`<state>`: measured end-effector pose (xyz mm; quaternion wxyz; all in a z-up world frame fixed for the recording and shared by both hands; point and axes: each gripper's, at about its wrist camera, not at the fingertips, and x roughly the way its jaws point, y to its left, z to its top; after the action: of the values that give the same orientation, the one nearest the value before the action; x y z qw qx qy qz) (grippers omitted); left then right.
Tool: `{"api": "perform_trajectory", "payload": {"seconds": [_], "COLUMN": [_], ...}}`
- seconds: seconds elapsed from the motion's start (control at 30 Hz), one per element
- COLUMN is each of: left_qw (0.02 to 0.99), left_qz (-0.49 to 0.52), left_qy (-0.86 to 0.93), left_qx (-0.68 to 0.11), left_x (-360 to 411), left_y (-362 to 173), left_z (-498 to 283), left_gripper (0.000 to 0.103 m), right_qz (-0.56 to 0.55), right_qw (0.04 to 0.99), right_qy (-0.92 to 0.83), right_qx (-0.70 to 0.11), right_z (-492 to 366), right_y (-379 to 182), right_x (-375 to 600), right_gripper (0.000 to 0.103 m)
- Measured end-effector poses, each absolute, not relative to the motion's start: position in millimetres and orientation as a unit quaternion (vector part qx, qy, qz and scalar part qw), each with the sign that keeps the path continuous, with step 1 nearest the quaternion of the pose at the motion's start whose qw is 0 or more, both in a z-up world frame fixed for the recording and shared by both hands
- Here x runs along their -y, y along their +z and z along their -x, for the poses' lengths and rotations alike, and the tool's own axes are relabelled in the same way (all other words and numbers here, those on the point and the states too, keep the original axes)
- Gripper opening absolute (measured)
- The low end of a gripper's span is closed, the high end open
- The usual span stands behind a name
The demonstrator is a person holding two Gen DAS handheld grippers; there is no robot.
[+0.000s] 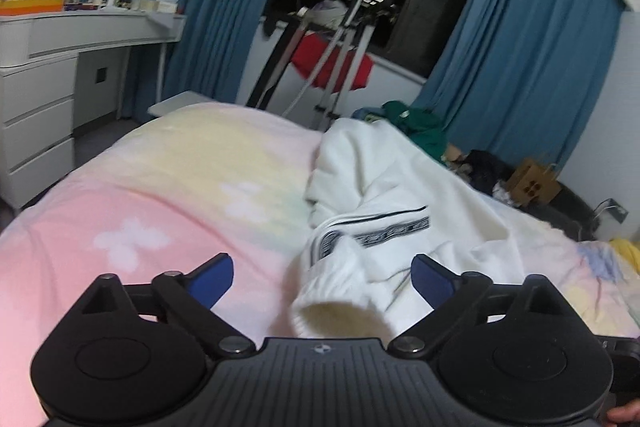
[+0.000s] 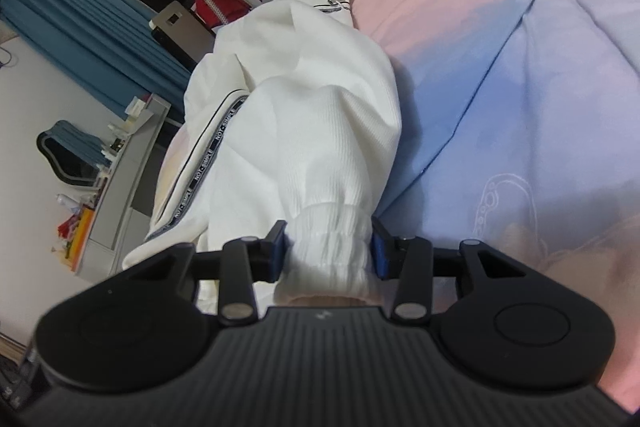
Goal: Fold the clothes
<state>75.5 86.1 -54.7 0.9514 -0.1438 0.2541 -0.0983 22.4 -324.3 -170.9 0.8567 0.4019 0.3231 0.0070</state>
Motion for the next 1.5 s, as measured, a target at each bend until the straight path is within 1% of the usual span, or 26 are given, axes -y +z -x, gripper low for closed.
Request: {"api": "perform_trajectory", "payload": {"seconds": [0.1, 0.17, 0.2, 0.23, 0.27, 0.3, 0.33, 0.37, 0.4, 0.43, 0.5, 0.53, 0.63, 0.8, 0.9, 1.0, 1.07, 1.13, 1.23, 1.33, 1.4, 1.47, 1.5], "left_qw": [0.948, 0.942, 0.939, 0.934, 0.93, 0.925, 0.919, 0.916, 0.914, 0.916, 0.915, 0.914, 0.923, 0.94, 0.95, 0.958, 0.959, 0.955, 0.94, 0.93, 0.927, 0.927, 0.927], "left_qz": [0.13, 0.124, 0.124, 0.126, 0.128, 0.134, 0.143, 0.151, 0.16, 0.159, 0.17, 0.179, 0.182, 0.172, 0.146, 0.113, 0.101, 0.091, 0.106, 0.121, 0.116, 0.109, 0.109], "left_qy": [-0.097, -0.092, -0.089, -0.086, -0.084, -0.084, -0.089, -0.089, -0.089, -0.085, -0.089, -0.093, -0.111, -0.111, -0.084, -0.038, -0.005, 0.024, 0.049, 0.057, 0.058, 0.057, 0.055], "left_qx": [-0.275, -0.298, -0.309, -0.322, -0.335, -0.346, -0.355, -0.359, -0.363, -0.358, -0.355, -0.352, -0.321, -0.274, -0.264, -0.261, -0.265, -0.282, -0.321, -0.343, -0.352, -0.356, -0.353], "left_x": [-73.9, -68.2, -66.1, -65.4, -64.8, -65.6, -67.1, -69.8, -72.5, -75.4, -81.6, -87.0, -110.3, -170.3, -216.7, -262.8, -294.6, -322.7, -359.1, -384.1, -392.0, -393.7, -393.8], "left_y": [-67.1, -80.4, -87.4, -93.8, -100.1, -105.0, -108.4, -108.8, -109.2, -107.2, -95.0, -85.7, -46.9, 14.0, 42.6, 58.2, 57.9, 44.5, 12.0, -21.5, -36.8, -46.6, -46.6], "left_z": [-94.8, -111.4, -119.5, -126.7, -133.9, -139.6, -144.4, -147.0, -149.6, -149.5, -152.1, -154.1, -161.2, -177.5, -193.2, -212.0, -224.9, -240.2, -262.2, -270.1, -270.6, -268.6, -265.3], "left_gripper": [0.098, 0.095, 0.091, 0.083, 0.079, 0.071, 0.057, 0.053, 0.044, 0.031, 0.02, 0.016, 0.015, 0.014, 0.014, 0.014, 0.014, 0.014, 0.015, 0.015, 0.017, 0.021, 0.026], "right_qz": [-0.406, -0.41, -0.41, -0.409, -0.408, -0.41, -0.412, -0.418, -0.424, -0.43, -0.448, -0.454, -0.477, -0.518, -0.528, -0.518, -0.5, -0.483, -0.457, -0.418, -0.406, -0.404, -0.406], "right_qw": [0.855, 0.853, 0.854, 0.854, 0.853, 0.852, 0.849, 0.845, 0.841, 0.837, 0.829, 0.826, 0.811, 0.771, 0.747, 0.73, 0.728, 0.73, 0.733, 0.745, 0.748, 0.749, 0.748], "right_qy": [0.009, 0.013, 0.015, 0.016, 0.018, 0.02, 0.018, 0.018, 0.022, 0.026, 0.044, 0.055, 0.092, 0.186, 0.242, 0.292, 0.319, 0.326, 0.321, 0.314, 0.311, 0.311, 0.313], "right_qx": [-0.323, -0.321, -0.321, -0.322, -0.323, -0.326, -0.331, -0.334, -0.336, -0.337, -0.331, -0.329, -0.327, -0.321, -0.324, -0.337, -0.344, -0.357, -0.388, -0.414, -0.422, -0.423, -0.422], "right_z": [-21.6, -20.8, -20.5, -20.2, -19.5, -18.2, -16.8, -14.8, -13.5, -11.8, -6.9, -4.2, 3.2, 0.8, -20.1, -50.7, -71.8, -90.9, -114.1, -120.7, -121.1, -119.1, -117.2], "right_y": [-171.8, -171.4, -171.4, -171.4, -172.0, -173.0, -174.4, -175.8, -177.2, -177.1, -174.7, -172.7, -167.3, -159.3, -152.5, -144.8, -140.7, -145.4, -160.6, -170.7, -174.1, -175.5, -175.6], "right_x": [325.0, 325.1, 324.4, 323.4, 322.5, 321.9, 321.3, 320.5, 319.6, 318.3, 312.8, 307.7, 282.7, 211.7, 156.0, 95.0, 57.6, 29.7, -0.9, -17.0, -18.3, -14.5, -11.6], "right_gripper": [0.044, 0.044, 0.044, 0.044, 0.044, 0.043, 0.043, 0.042, 0.042, 0.041, 0.041, 0.04, 0.04, 0.04, 0.04, 0.04, 0.04, 0.04, 0.041, 0.043, 0.046, 0.051, 0.058]}}
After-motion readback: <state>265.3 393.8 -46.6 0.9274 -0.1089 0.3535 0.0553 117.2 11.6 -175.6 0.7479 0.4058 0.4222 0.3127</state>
